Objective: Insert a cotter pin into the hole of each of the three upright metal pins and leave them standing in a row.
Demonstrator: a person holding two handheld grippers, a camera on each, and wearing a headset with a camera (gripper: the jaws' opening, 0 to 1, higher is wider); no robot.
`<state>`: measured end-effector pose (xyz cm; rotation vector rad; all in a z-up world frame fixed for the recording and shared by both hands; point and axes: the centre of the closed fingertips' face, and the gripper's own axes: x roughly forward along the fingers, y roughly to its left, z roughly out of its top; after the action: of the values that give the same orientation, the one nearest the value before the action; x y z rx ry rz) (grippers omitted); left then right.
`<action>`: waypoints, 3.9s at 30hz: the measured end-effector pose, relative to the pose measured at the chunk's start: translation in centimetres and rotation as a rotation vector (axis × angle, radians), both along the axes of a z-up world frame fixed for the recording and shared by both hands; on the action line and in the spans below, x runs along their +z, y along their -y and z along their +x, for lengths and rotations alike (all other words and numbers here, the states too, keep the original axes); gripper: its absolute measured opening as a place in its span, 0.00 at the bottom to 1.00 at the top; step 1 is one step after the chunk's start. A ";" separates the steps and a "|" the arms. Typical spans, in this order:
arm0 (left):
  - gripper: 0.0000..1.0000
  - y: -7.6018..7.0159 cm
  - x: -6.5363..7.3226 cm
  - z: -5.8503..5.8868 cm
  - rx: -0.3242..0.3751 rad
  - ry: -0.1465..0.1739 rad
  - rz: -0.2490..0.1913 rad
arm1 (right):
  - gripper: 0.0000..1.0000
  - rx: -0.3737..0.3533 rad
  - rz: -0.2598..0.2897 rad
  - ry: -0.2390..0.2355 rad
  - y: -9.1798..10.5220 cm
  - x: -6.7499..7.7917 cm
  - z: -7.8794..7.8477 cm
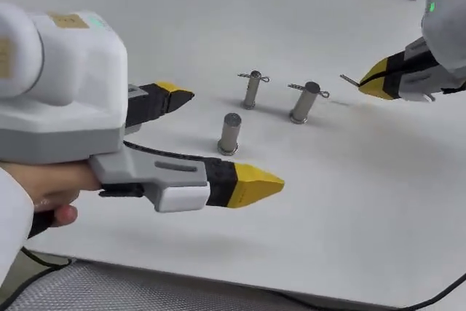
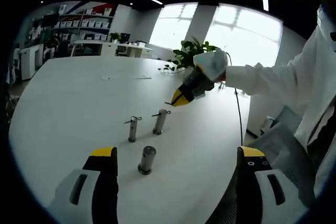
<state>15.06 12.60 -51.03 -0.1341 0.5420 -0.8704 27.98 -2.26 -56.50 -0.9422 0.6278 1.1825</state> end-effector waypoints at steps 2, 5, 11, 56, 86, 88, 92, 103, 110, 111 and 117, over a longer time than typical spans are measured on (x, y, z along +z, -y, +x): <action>0.93 0.2 0.1 0.2 -0.001 0.002 0.001 | 0.00 0.002 0.017 0.026 -0.3 0.8 -1.0; 0.86 0.4 0.4 0.7 0.011 0.008 -0.011 | 0.00 0.016 0.056 0.060 -1.1 1.7 -1.8; 0.64 0.2 1.0 2.3 0.079 -0.002 -0.055 | 0.00 0.089 0.105 0.115 -3.3 3.8 -4.6; 0.01 4.1 2.1 2.1 -0.008 -0.177 -0.218 | 0.00 0.291 0.186 0.181 -11.1 6.7 -11.0; 0.00 4.2 2.4 -0.7 -0.348 0.209 0.031 | 0.02 0.061 0.467 -0.280 -11.1 5.4 -13.4; 0.00 4.1 2.6 -0.8 -0.361 0.225 0.028 | 0.02 0.071 0.454 -0.287 -11.1 5.1 -13.7; 0.00 4.2 2.4 -1.4 -0.408 0.240 0.039 | 0.01 0.104 0.437 -0.319 -11.3 4.7 -14.7; 0.00 3.6 1.0 -2.5 -0.544 0.288 0.152 | 0.00 0.161 0.414 -0.364 -11.2 4.9 -16.3; 0.00 3.5 0.6 -3.2 -0.602 0.306 0.207 | 0.00 0.172 0.387 -0.382 -11.1 4.7 -16.7; 0.00 3.5 0.6 -3.3 -0.607 0.308 0.212 | 0.00 0.164 0.377 -0.395 -11.0 4.5 -16.8; 0.00 3.5 -0.6 -3.5 -0.626 0.258 0.234 | 0.00 0.176 0.337 -0.393 -10.9 3.8 -17.1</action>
<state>11.54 9.09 -51.67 0.3778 0.4412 -1.3989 10.87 8.66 -52.70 -0.4881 0.6377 1.5937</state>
